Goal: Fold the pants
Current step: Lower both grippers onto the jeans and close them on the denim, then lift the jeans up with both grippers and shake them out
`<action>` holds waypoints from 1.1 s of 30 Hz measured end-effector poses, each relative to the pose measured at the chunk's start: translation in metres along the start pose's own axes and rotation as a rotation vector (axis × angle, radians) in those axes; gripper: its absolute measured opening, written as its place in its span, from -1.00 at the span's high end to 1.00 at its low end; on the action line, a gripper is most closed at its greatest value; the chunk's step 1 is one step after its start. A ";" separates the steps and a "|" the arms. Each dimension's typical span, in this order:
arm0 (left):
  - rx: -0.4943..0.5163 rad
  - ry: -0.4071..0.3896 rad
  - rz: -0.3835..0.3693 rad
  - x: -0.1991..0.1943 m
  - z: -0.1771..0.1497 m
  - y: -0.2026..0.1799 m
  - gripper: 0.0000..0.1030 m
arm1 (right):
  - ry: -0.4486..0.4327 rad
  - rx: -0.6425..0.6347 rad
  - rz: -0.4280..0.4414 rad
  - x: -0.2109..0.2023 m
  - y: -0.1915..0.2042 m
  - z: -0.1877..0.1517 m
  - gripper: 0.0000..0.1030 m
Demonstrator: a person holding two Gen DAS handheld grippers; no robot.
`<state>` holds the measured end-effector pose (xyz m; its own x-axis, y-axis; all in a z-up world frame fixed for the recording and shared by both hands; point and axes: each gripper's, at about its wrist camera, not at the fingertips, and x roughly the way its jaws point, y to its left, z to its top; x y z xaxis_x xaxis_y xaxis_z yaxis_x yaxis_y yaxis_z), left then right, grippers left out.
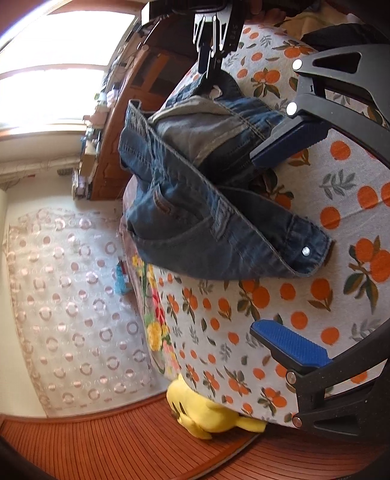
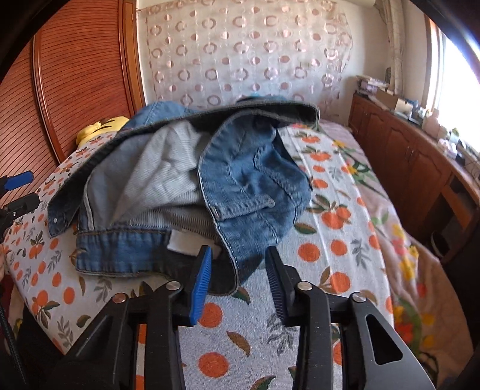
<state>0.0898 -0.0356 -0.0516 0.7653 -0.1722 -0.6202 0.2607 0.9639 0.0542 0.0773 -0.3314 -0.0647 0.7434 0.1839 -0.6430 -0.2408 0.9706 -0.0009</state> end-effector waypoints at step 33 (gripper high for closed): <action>0.112 -0.083 -0.077 -0.024 0.114 0.005 0.90 | -0.283 0.041 -0.047 -0.132 -0.046 0.053 0.94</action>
<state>0.1401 -0.0501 0.0530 0.7855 -0.2650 -0.5592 0.3808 0.9193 0.0992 0.0238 -0.3918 0.0608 0.8990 0.1694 -0.4038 -0.1811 0.9834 0.0095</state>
